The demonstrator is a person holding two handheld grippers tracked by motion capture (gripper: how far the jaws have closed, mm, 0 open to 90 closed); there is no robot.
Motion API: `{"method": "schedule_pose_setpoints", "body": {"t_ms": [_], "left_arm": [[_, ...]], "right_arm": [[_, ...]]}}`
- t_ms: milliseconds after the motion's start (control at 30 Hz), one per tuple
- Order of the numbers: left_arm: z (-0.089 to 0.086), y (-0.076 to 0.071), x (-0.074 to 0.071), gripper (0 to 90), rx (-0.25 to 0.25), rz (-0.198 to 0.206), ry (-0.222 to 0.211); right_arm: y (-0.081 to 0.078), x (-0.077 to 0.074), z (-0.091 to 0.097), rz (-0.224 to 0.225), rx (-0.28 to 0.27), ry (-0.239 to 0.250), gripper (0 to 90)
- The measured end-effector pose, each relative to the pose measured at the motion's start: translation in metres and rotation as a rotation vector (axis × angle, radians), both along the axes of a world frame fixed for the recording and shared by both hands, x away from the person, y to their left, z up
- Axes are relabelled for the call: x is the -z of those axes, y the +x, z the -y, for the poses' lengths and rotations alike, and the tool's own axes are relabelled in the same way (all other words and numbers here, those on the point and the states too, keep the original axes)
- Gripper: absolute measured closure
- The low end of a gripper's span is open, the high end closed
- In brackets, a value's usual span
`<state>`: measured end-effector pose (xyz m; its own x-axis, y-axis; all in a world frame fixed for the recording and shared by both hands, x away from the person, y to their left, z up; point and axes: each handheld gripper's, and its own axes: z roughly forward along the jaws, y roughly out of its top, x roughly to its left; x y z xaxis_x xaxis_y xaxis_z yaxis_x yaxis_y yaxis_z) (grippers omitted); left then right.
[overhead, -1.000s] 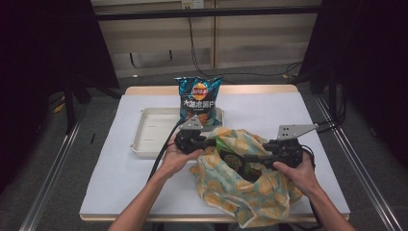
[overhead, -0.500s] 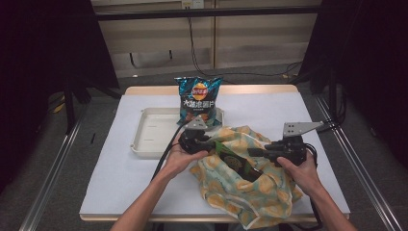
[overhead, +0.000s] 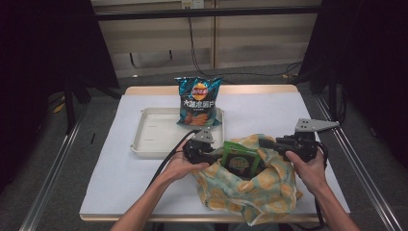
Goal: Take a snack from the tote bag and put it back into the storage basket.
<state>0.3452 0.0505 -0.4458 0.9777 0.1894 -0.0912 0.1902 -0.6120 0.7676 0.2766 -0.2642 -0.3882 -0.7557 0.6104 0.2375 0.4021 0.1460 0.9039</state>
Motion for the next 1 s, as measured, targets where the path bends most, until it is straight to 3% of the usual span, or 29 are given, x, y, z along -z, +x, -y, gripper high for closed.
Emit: {"method": "schedule_pose_setpoints", "body": {"t_ms": [100,167,433,567,667,800,900,1000], "left_arm": [[0.004,-0.004,0.004,75.4,0.029,0.003,0.021],[0.005,-0.006,0.006,75.2,0.049,0.001,0.038],[-0.005,-0.019,0.012,70.7,0.028,-0.015,0.046],[-0.007,-0.023,0.011,69.6,0.028,-0.001,0.045],[-0.007,-0.023,0.013,68.9,0.032,-0.001,0.038],[-0.010,-0.024,0.014,67.8,0.024,-0.007,0.029],[-0.010,-0.023,0.015,66.5,0.020,-0.006,0.027],[-0.012,-0.022,0.014,59.7,-0.003,-0.004,0.036]], "right_arm": [[0.001,0.002,0.004,-0.011,0.026,0.004,81.1],[0.000,0.002,0.006,-0.004,0.044,-0.026,82.0],[-0.006,0.000,0.012,-0.018,0.053,-0.019,78.0],[-0.008,0.003,0.016,-0.014,0.096,-0.038,81.6],[-0.007,0.013,0.019,-0.031,0.132,-0.046,85.9],[-0.006,0.015,0.019,-0.040,0.129,-0.070,87.9],[-0.004,0.023,0.017,-0.079,0.123,-0.081,88.3],[-0.003,0.033,0.011,-0.109,0.100,-0.121,89.1]]}}
